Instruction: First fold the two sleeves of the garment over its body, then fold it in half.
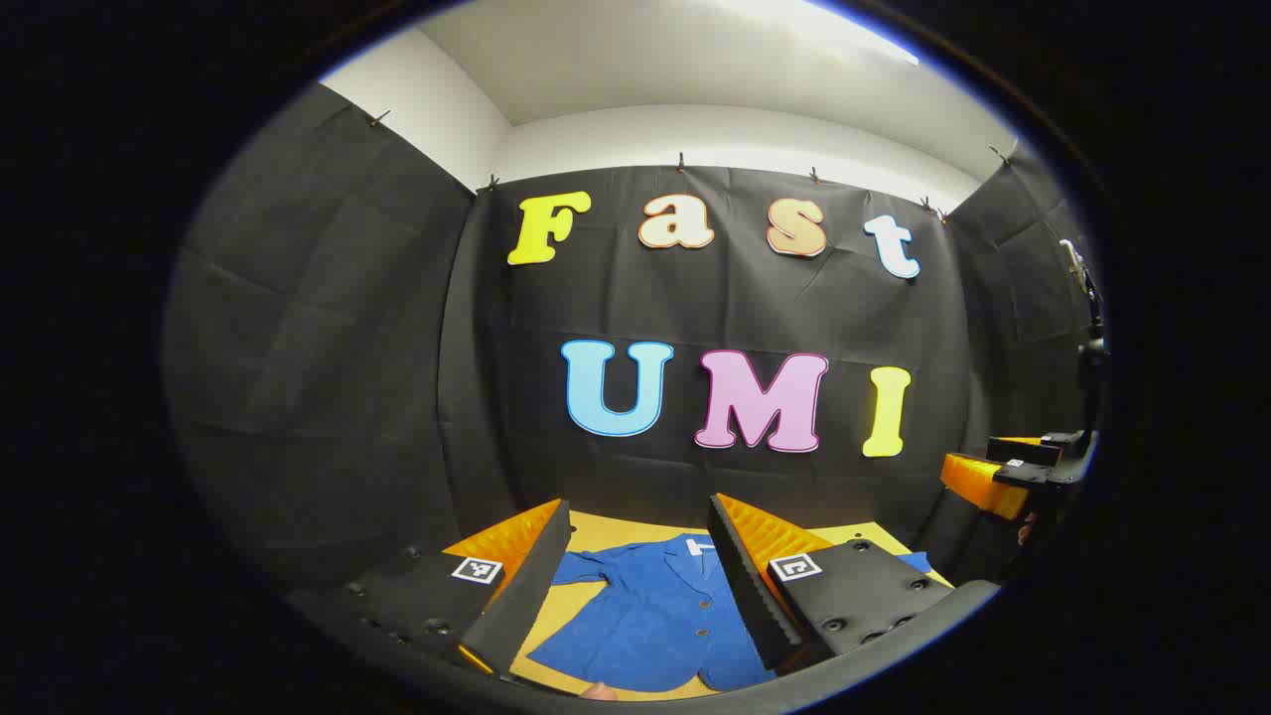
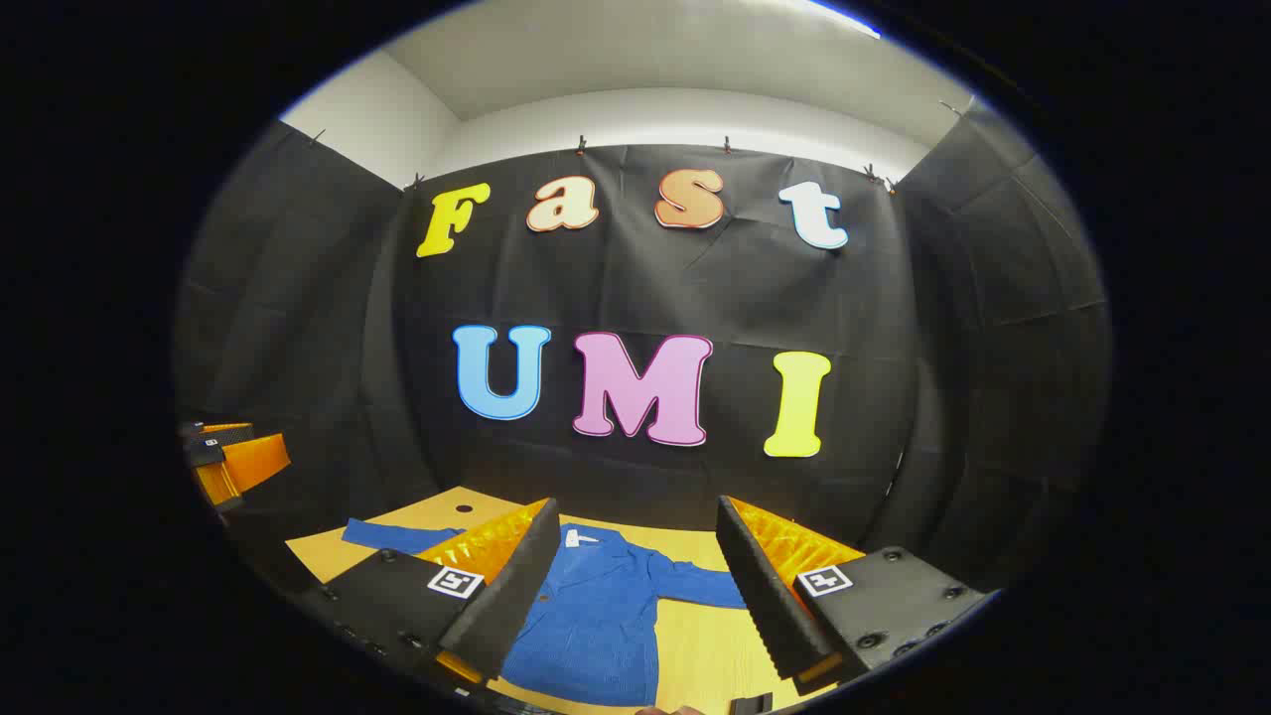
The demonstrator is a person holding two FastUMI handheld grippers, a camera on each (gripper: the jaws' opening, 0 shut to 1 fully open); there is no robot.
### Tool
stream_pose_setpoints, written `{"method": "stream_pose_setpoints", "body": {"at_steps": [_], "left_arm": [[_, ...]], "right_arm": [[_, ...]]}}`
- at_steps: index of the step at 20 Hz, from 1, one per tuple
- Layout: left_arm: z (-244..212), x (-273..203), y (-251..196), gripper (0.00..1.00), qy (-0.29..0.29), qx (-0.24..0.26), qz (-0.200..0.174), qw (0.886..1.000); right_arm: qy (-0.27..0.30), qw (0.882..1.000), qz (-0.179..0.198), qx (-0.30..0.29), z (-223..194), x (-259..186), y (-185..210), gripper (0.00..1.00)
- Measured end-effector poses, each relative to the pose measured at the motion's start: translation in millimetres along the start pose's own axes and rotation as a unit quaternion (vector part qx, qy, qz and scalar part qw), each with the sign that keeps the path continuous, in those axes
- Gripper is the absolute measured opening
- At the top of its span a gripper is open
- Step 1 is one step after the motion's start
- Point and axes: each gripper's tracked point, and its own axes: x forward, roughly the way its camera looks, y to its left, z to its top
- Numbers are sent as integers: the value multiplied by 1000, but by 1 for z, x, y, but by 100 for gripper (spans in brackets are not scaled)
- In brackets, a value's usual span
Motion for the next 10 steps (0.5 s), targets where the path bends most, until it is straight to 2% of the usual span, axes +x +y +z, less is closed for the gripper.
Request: {"method": "stream_pose_setpoints", "body": {"at_steps": [1,4,10], "left_arm": [[1,-1,1,80,-1,1,0,1000],[-4,1,-2,80,2,-8,-5,1000],[-3,12,-1,80,2,-27,15,1000]], "right_arm": [[-2,1000,2,-1,1,0,1,96],[-4,1000,6,-6,2,-1,3,99],[-14,1000,17,-18,5,15,0,96]]}}
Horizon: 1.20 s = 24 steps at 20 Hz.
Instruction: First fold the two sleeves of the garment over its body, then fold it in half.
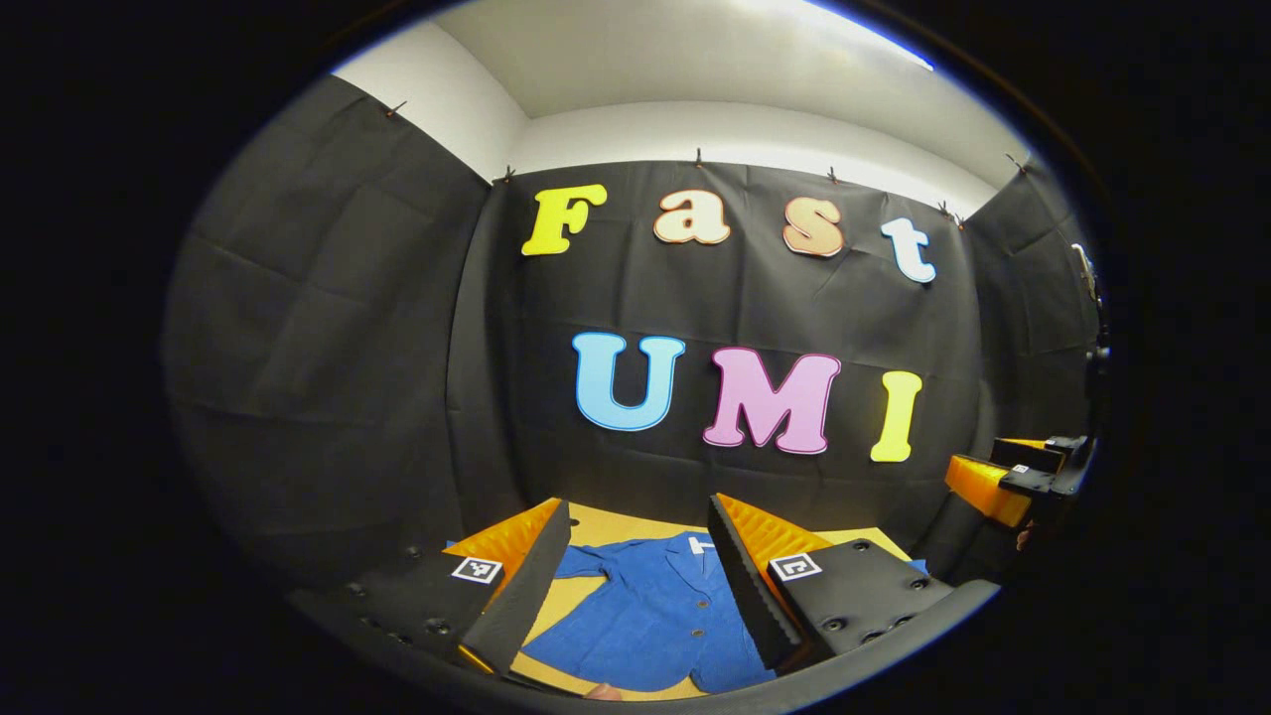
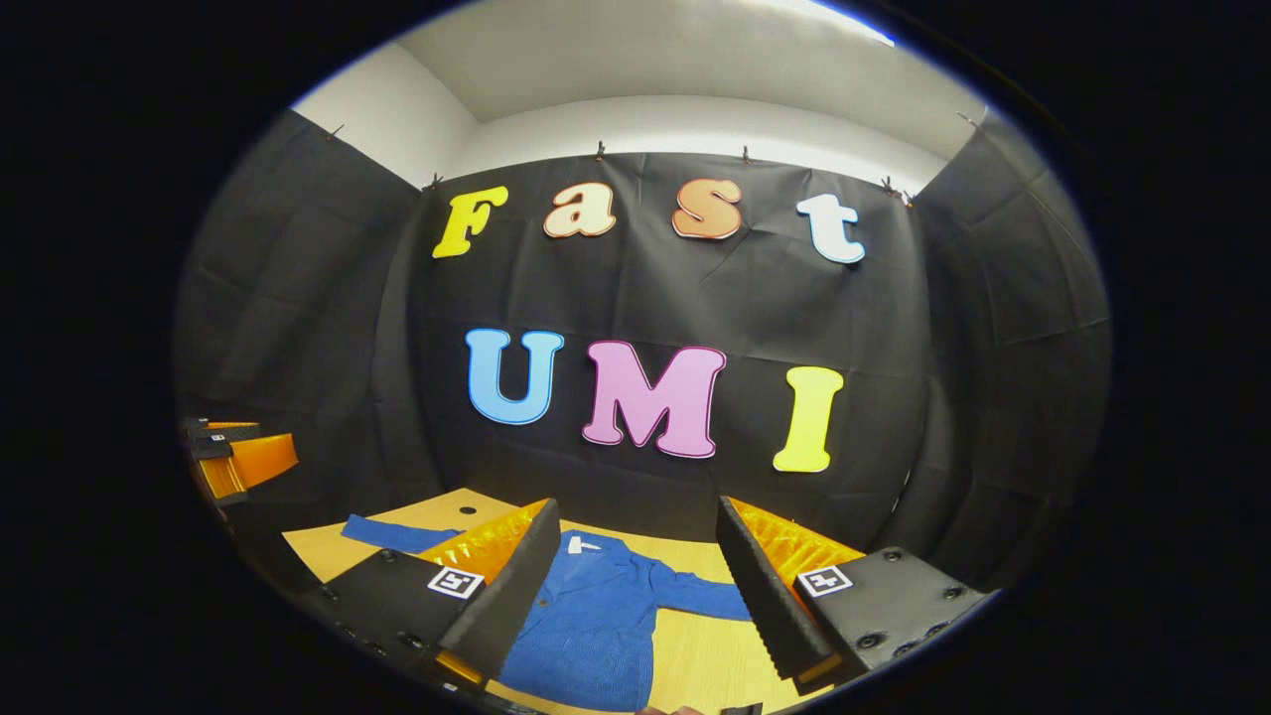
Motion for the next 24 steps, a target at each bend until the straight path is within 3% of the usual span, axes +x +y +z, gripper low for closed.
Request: {"method": "stream_pose_setpoints", "body": {"at_steps": [4,10,13,16,19,24], "left_arm": [[1,15,1,80,-3,21,9,1000],[-6,41,-8,80,7,-15,25,1000],[-2,55,-7,80,-5,-5,37,999],[-3,64,-11,80,-5,-9,31,999],[2,76,-11,80,-7,-21,3,1000],[3,86,12,80,-3,-12,-21,1000]], "right_arm": [[5,1000,15,1,-8,20,5,96],[-2,999,45,-3,-10,61,8,96],[-4,998,56,-5,-13,75,4,99],[0,999,37,-7,-13,78,-9,96],[-6,1000,-9,-7,-7,77,-21,98],[12,999,-37,8,-8,69,-4,99]]}}
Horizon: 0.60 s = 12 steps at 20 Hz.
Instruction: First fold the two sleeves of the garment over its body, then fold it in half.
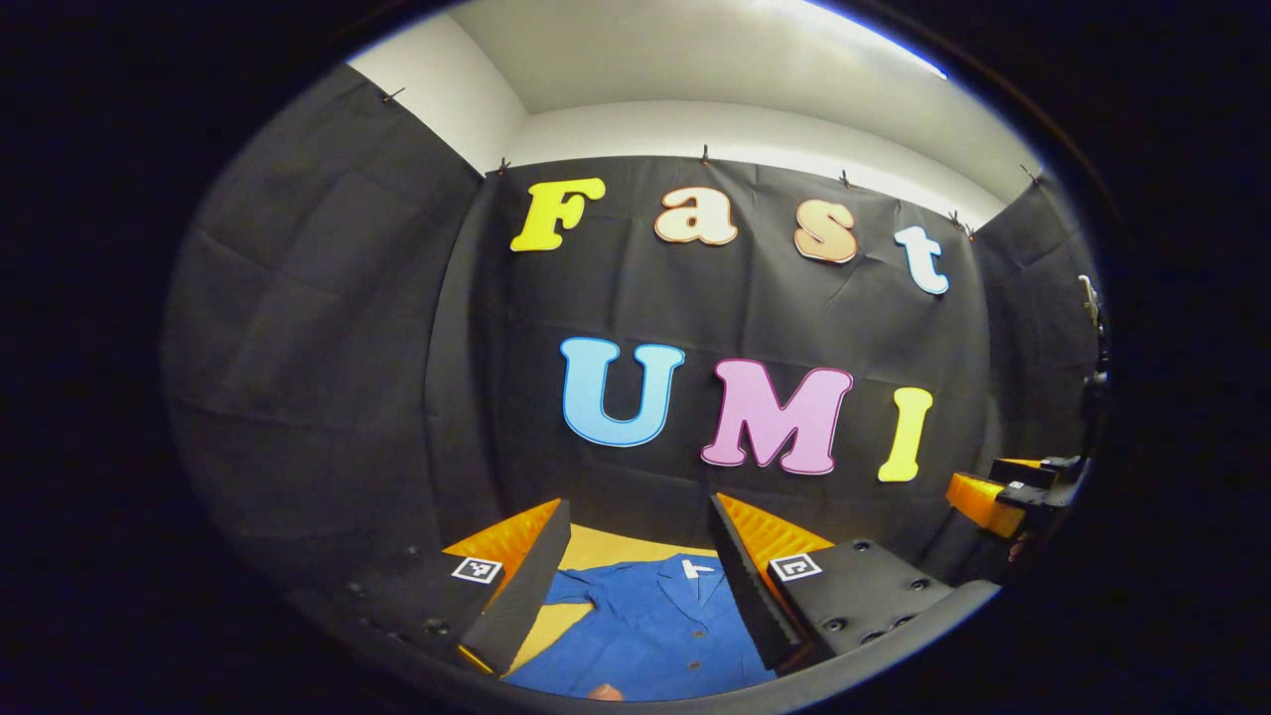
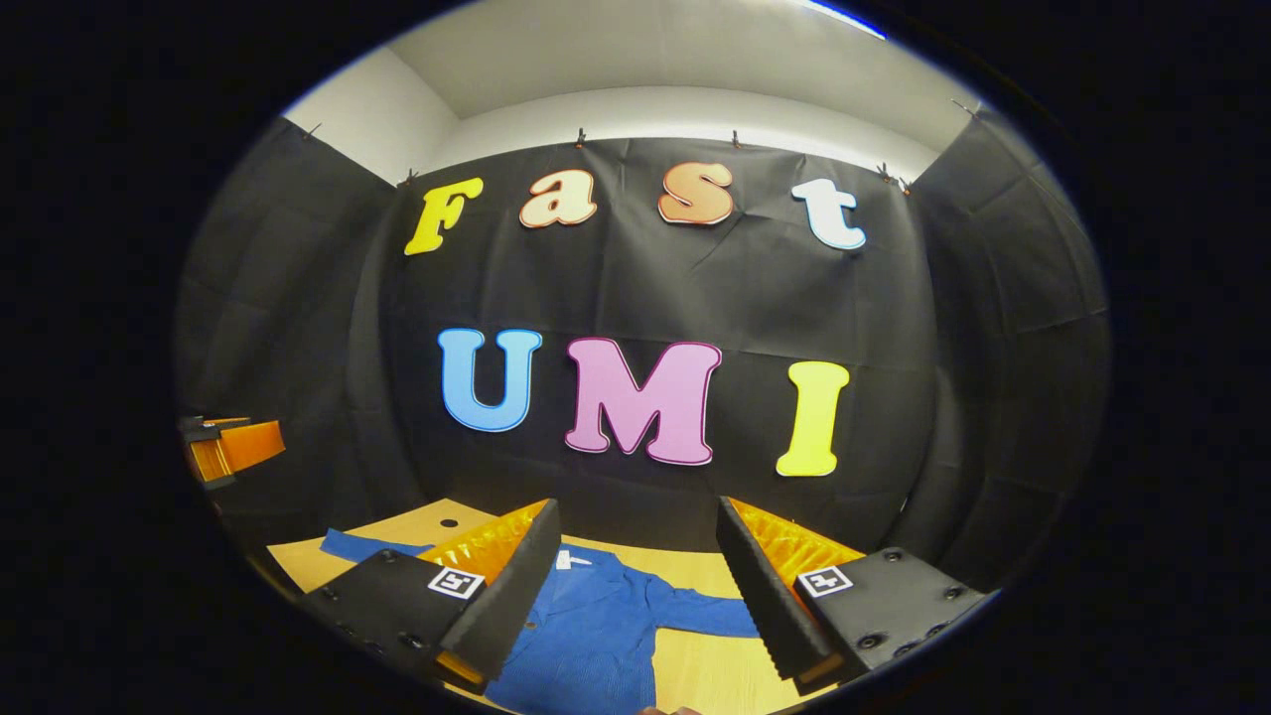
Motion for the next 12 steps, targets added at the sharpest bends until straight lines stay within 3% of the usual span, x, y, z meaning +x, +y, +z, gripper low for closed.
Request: {"method": "stream_pose_setpoints", "body": {"at_steps": [12], "left_arm": [[-1,-5,24,80,-2,11,-29,1000]], "right_arm": [[-1,1000,-18,-2,6,-19,31,96]]}}
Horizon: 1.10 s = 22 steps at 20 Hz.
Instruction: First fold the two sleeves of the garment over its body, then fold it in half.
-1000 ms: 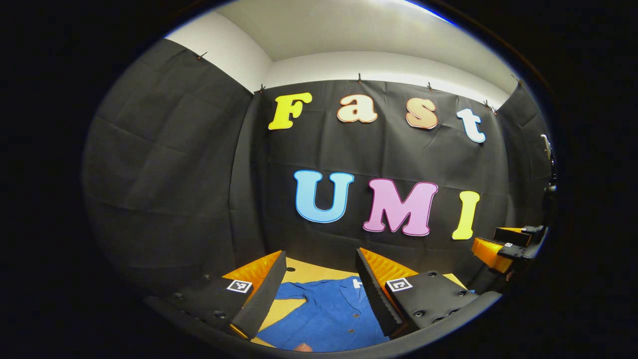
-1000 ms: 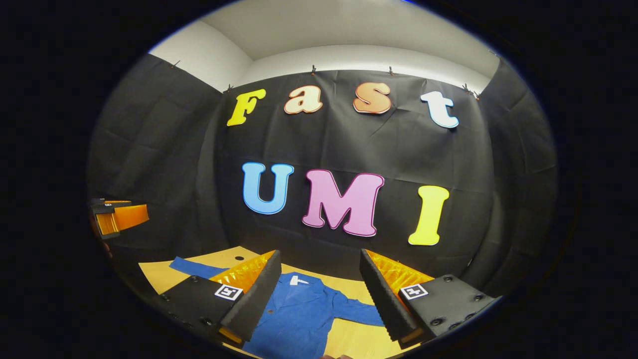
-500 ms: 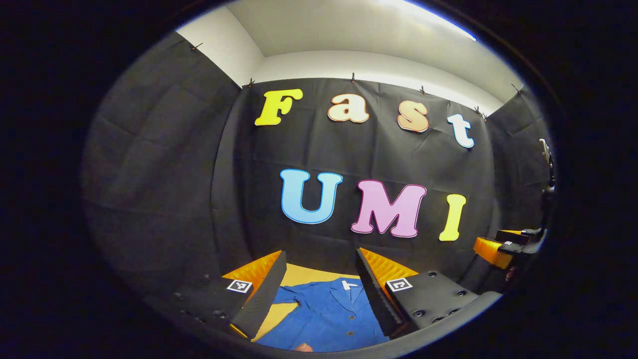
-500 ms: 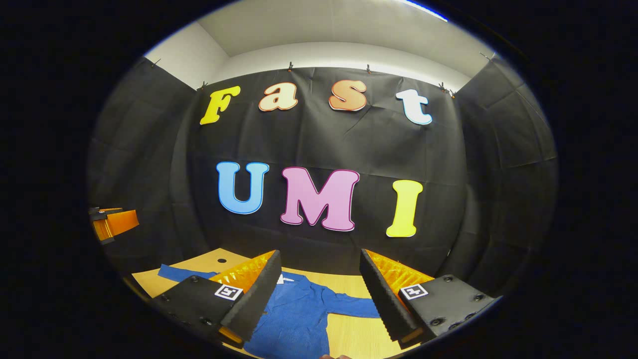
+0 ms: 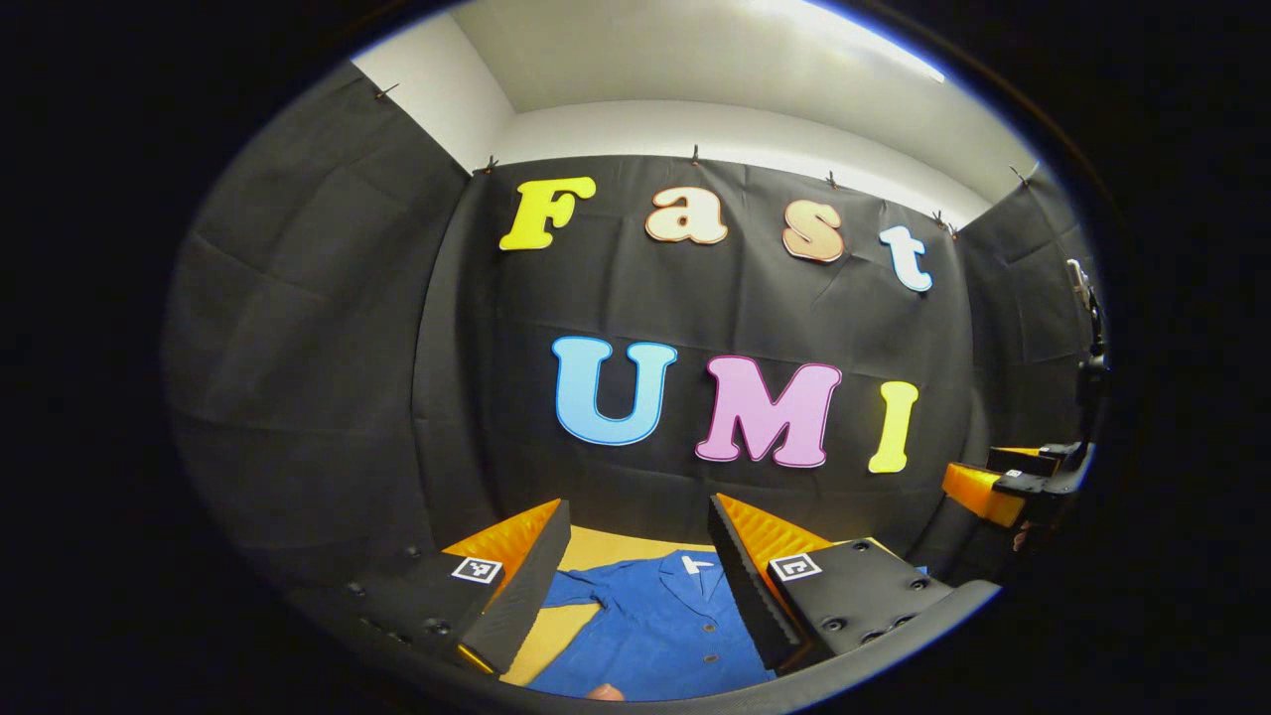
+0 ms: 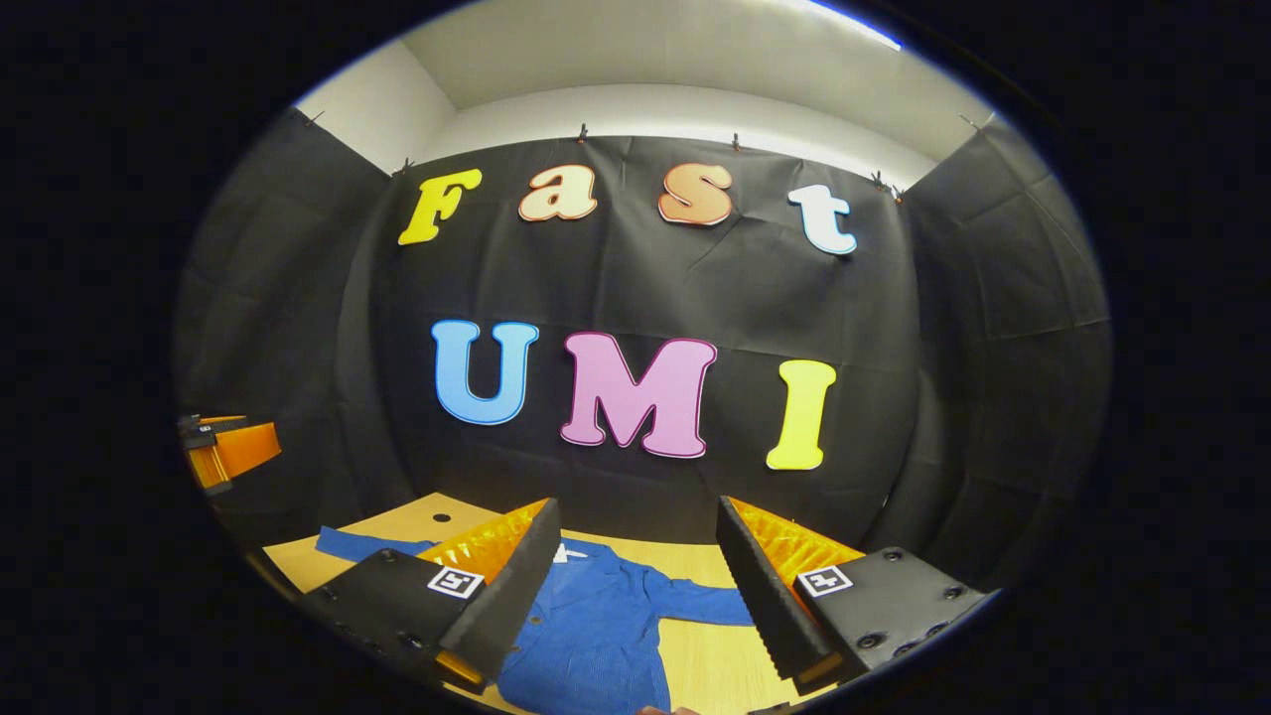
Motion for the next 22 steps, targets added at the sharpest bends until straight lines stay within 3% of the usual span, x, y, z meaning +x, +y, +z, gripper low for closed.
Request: {"method": "stream_pose_setpoints", "body": {"at_steps": [22], "left_arm": [[-12,0,-15,80,5,-11,-34,999]], "right_arm": [[2,999,-51,-7,2,-19,-26,96]]}}
